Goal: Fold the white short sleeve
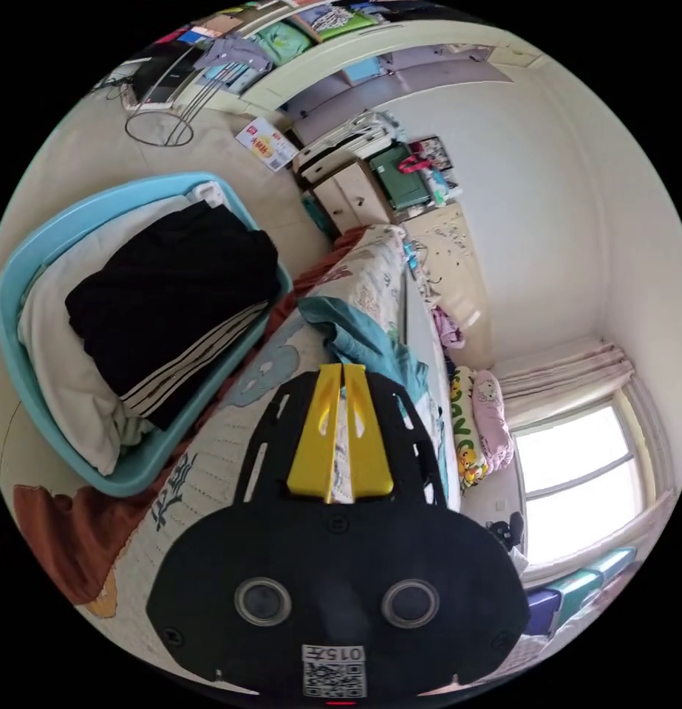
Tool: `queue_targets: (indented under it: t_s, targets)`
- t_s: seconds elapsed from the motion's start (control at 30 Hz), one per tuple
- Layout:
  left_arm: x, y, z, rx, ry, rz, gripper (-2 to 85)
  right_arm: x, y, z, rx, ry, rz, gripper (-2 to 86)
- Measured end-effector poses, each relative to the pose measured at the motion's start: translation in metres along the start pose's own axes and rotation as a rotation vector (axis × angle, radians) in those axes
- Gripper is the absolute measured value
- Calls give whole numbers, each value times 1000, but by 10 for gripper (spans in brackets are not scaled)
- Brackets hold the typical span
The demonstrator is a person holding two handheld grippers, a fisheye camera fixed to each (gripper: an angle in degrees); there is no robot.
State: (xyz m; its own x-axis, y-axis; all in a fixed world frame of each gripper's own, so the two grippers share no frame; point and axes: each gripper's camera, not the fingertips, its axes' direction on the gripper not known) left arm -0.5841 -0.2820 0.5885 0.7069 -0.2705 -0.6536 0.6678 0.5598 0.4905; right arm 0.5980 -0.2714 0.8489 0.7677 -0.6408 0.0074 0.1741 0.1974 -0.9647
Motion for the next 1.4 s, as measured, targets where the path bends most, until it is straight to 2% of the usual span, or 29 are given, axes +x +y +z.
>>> queue_targets:
  t_s: [0.2,0.27,0.33,0.5,0.6,0.7,0.77,0.8,0.83,0.87,0.97,1.13,1.23,1.4]
  targets:
    - [-2,45,-36,45,124,73,-7,-18,-30,6,-179,59,56,-8]
    - [-13,59,-37,36,172,51,-8,-31,-40,6,-358,171,73,-8]
    - [-17,64,-39,43,189,23,-8,-40,-48,-9,-388,235,89,-9]
    - [0,73,-43,41,140,36,-8,-59,-72,-60,-300,333,154,-10]
    - [39,70,-55,120,112,161,-8,-72,-80,-79,-153,329,167,-8]
    - [133,81,-57,109,93,524,-6,-80,-82,-93,50,284,191,-2]
    - [221,135,-21,-120,148,980,-4,-79,-78,-102,268,216,238,6]
    - [236,154,-6,-214,151,1081,-3,-78,-77,-103,321,200,254,9]
    - [254,193,22,-354,101,1225,-2,-73,-73,-103,409,176,300,15]
    - [257,231,45,-408,4,1330,-1,-70,-71,-99,473,166,331,21]
    - [253,282,68,-453,-100,1451,-1,-67,-74,-81,546,172,386,50]
    - [251,293,72,-436,-70,1396,0,-70,-99,-41,475,235,397,103]
    - [254,309,75,-421,-89,1420,0,-52,-99,-18,415,304,493,106]
    - [257,324,75,-403,-87,1428,1,-22,-70,11,360,234,632,81]
